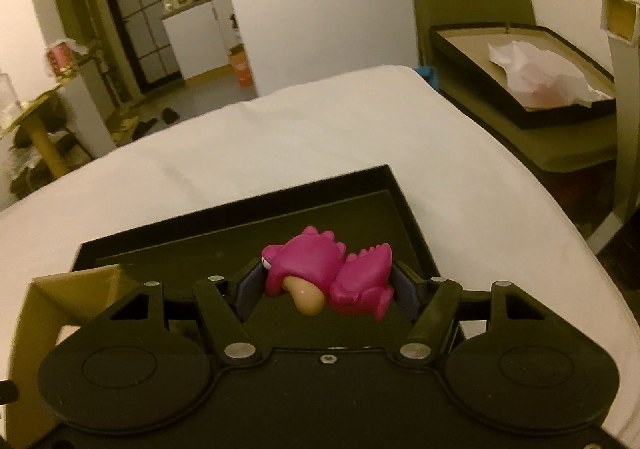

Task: Organize rigid objects
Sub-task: 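Reach the right gripper to the pink plush figure and grasp it, then carry the pink plush figure with the right gripper into the box and release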

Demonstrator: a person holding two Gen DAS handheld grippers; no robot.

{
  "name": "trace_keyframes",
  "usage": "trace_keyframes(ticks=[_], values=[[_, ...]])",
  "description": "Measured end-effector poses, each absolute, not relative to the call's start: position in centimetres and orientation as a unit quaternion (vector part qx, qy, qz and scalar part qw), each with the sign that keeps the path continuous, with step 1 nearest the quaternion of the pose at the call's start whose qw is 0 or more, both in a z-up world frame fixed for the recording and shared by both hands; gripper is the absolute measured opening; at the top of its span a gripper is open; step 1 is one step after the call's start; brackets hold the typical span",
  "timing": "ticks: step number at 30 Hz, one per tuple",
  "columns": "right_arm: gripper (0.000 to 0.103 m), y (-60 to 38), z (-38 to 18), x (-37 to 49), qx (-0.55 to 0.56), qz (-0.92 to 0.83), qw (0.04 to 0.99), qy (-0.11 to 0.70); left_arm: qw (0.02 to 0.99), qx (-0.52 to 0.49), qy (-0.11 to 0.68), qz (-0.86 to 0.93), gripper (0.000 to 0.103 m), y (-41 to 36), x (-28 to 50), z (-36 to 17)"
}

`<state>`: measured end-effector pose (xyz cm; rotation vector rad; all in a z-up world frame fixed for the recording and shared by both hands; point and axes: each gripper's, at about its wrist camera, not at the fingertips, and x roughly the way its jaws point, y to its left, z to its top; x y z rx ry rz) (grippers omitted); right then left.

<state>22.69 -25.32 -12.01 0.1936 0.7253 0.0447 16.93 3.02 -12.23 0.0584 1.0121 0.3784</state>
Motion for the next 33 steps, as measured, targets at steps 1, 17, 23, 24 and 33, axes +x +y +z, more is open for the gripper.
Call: trace_keyframes(ticks=[1, 17, 23, 24, 33], values=[[0.065, -25.3, -11.7, 22.4, 0.096, 0.031, 0.93, 0.352, 0.858, 0.025, 0.481, 0.177, 0.059, 3.0, 16.8, -12.1], [0.065, -21.3, -10.0, 19.1, 0.075, 0.133, 0.926, 0.346, 0.862, 0.011, 0.481, 0.158, 0.059, 3.4, 15.7, -11.8], [0.065, -18.3, -8.7, 19.0, 0.03, 0.168, 0.932, 0.321, 0.866, 0.0, 0.476, 0.152, 0.058, 3.9, 15.5, -11.6], [0.065, -17.8, -8.5, 18.9, 0.027, 0.174, 0.931, 0.319, 0.867, -0.002, 0.475, 0.15, 0.058, 4.0, 15.4, -11.6], [0.065, -14.3, -8.6, 18.6, -0.035, 0.195, 0.93, 0.309, 0.87, -0.023, 0.478, 0.123, 0.055, 4.5, 15.4, -12.2]])
